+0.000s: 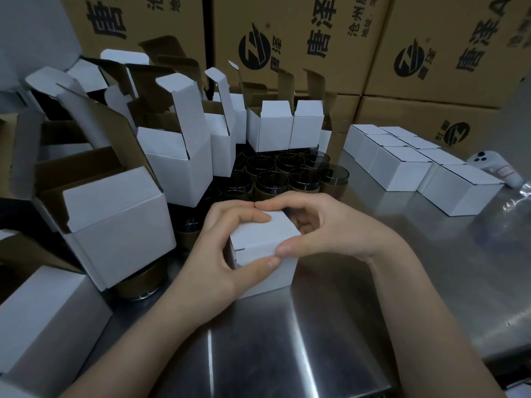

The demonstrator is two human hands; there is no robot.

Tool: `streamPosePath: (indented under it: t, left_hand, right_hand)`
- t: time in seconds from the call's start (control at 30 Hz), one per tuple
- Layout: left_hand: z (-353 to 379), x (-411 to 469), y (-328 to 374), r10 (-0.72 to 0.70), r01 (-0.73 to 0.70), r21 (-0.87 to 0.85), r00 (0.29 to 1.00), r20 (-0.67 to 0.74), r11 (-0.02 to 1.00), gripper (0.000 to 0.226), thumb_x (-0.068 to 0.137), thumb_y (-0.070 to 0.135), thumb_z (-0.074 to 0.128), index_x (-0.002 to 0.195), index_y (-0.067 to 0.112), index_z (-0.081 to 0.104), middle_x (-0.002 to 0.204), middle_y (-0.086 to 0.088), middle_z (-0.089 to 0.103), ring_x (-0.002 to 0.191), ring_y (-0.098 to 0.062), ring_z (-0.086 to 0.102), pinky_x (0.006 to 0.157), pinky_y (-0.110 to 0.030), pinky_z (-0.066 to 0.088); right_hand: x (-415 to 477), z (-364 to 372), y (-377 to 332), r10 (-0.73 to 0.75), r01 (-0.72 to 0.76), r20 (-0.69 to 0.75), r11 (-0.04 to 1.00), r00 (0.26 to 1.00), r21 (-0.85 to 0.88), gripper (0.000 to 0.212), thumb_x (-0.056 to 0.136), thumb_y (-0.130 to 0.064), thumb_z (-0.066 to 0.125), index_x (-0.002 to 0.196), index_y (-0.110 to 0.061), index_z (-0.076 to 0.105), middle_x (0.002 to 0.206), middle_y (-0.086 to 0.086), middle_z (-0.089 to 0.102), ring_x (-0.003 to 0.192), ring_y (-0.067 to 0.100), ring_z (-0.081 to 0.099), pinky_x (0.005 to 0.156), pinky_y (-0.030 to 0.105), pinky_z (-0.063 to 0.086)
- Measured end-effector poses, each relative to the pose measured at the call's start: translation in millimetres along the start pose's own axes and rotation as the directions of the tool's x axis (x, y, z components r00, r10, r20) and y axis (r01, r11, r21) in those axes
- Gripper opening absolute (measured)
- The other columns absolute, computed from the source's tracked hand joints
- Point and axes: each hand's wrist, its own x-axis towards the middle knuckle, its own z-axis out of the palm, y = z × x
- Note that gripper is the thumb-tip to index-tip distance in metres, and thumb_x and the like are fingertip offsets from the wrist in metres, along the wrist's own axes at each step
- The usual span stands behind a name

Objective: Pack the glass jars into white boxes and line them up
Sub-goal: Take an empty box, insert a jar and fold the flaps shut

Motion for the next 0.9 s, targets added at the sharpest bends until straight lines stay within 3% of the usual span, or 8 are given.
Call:
streamPosePath:
  t: [0.27, 0.6, 0.9]
  left_hand:
    - [-0.4, 2.0, -0.5, -0.013, 0.010, -0.080, 0.999, -0.036, 0.997, 0.044, 0.071, 0.048, 0.070, 0.109, 0.025, 0.066, 0.120, 0.007, 0.054, 0.119, -0.003, 0.051, 0.092, -0.007, 0.038]
    - [-0.2, 2.3, -2.9, -0.021, 0.022, -0.132, 1.000, 0.005, 0.991, 0.041, 0.072, 0.046, 0.068, 0.109, 0.028, 0.065, 0.120, 0.011, 0.051, 0.120, -0.001, 0.049, 0.095, -0.009, 0.038]
    - [1.8, 1.0, -2.5, -0.044, 0.047, -0.161, 0.999, 0.023, 0.986, 0.045, 0.072, 0.047, 0.065, 0.111, 0.025, 0.060, 0.124, 0.007, 0.046, 0.121, 0.000, 0.046, 0.092, -0.007, 0.038]
  right_hand:
    - [-0.4, 1.3, -5.8, -0.016, 0.019, -0.041, 0.998, 0.999, 0.056, 0.045, 0.072, -0.021, 0.077, 0.116, -0.030, 0.069, 0.113, -0.006, 0.070, 0.109, 0.028, 0.063, 0.096, 0.033, 0.052]
    - [1.1, 1.6, -1.8, -0.031, 0.034, -0.042, 0.996, 0.999, 0.082, 0.051, 0.069, -0.017, 0.080, 0.118, -0.027, 0.069, 0.118, 0.002, 0.068, 0.113, 0.040, 0.058, 0.098, 0.053, 0.048]
    - [2.2, 1.0, 1.4, -0.007, 0.006, 0.010, 0.996, 1.000, 0.093, 0.063, 0.062, -0.030, 0.084, 0.122, -0.029, 0.064, 0.121, 0.012, 0.065, 0.113, 0.046, 0.055, 0.094, 0.063, 0.046]
